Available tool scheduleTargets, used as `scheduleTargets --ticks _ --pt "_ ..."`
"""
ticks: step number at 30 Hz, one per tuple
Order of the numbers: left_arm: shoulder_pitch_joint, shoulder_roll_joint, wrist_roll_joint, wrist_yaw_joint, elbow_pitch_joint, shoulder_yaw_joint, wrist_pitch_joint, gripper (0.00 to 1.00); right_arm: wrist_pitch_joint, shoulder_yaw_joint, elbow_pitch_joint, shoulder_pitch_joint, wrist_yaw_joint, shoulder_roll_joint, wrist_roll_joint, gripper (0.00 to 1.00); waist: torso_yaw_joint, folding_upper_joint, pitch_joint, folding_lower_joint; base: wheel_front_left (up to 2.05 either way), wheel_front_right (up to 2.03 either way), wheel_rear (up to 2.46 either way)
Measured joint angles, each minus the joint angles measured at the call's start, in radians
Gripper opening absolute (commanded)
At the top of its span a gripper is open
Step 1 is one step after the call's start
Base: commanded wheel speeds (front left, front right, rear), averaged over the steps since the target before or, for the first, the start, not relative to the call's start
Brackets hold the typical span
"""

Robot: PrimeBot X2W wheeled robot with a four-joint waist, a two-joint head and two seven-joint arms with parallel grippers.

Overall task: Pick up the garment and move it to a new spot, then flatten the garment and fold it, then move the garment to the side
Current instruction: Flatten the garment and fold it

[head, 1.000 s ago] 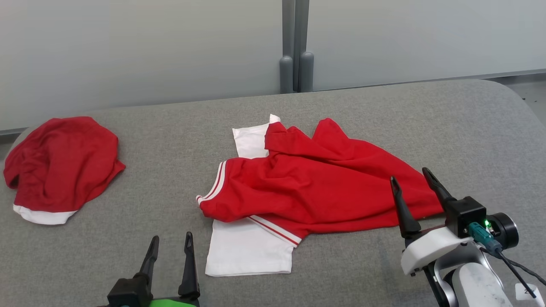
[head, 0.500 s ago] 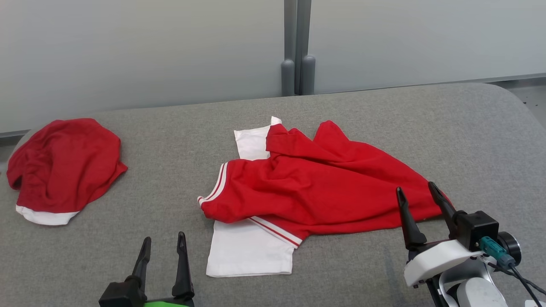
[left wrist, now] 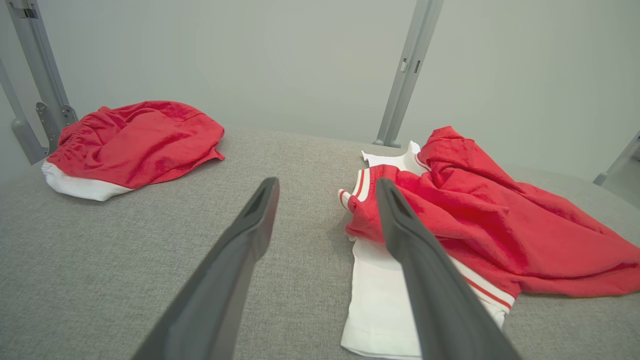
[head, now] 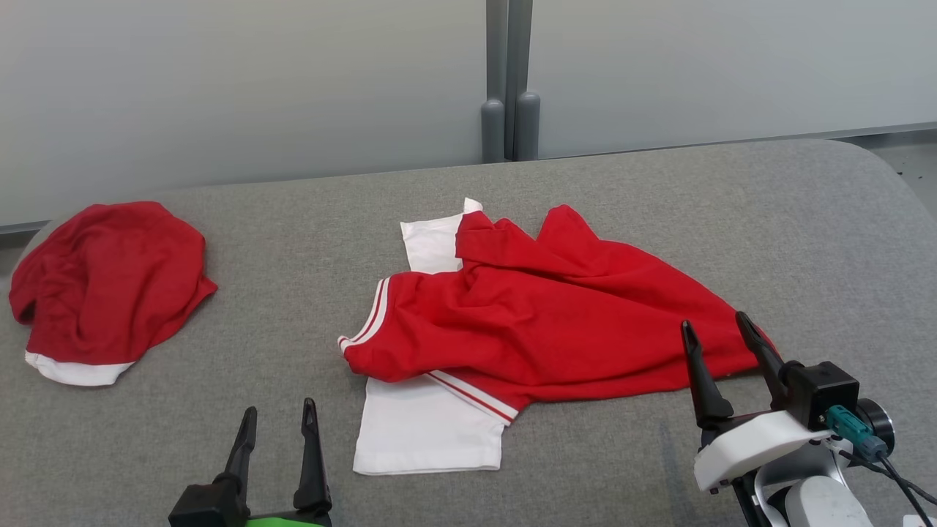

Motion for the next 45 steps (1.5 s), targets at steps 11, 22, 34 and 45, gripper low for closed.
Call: scheduleTargets --ticks 11,22,34,45 --pt "-0.006 0.009 -0.009 -0.02 0.057 -0.042 0.059 1.0 0.002 0.007 0.005 -0.001 0.0 0.0 -0.001 1.0 -0.001 0.0 0.009 0.0 0.0 0.0 0.0" --pt "-0.065 0.004 -0.054 -0.077 0.246 -0.088 0.173 1.0 0.013 0.013 0.005 -0.002 0.0 0.001 -0.003 1.0 -0.021 0.0 0.023 0.0 0.0 0.0 0.0" --pt "-0.167 -0.016 -0.078 -0.098 0.437 -0.103 0.187 1.0 0.013 0.01 0.006 -0.011 0.0 0.0 -0.006 1.0 -0.069 0.0 0.044 0.0 0.0 0.0 0.0" --pt "-0.211 -0.027 -0.098 -0.116 0.52 -0.11 0.154 0.62 0.009 0.005 0.007 -0.016 0.0 0.001 -0.007 1.0 -0.089 0.0 0.05 0.0 0.0 0.0 0.0"
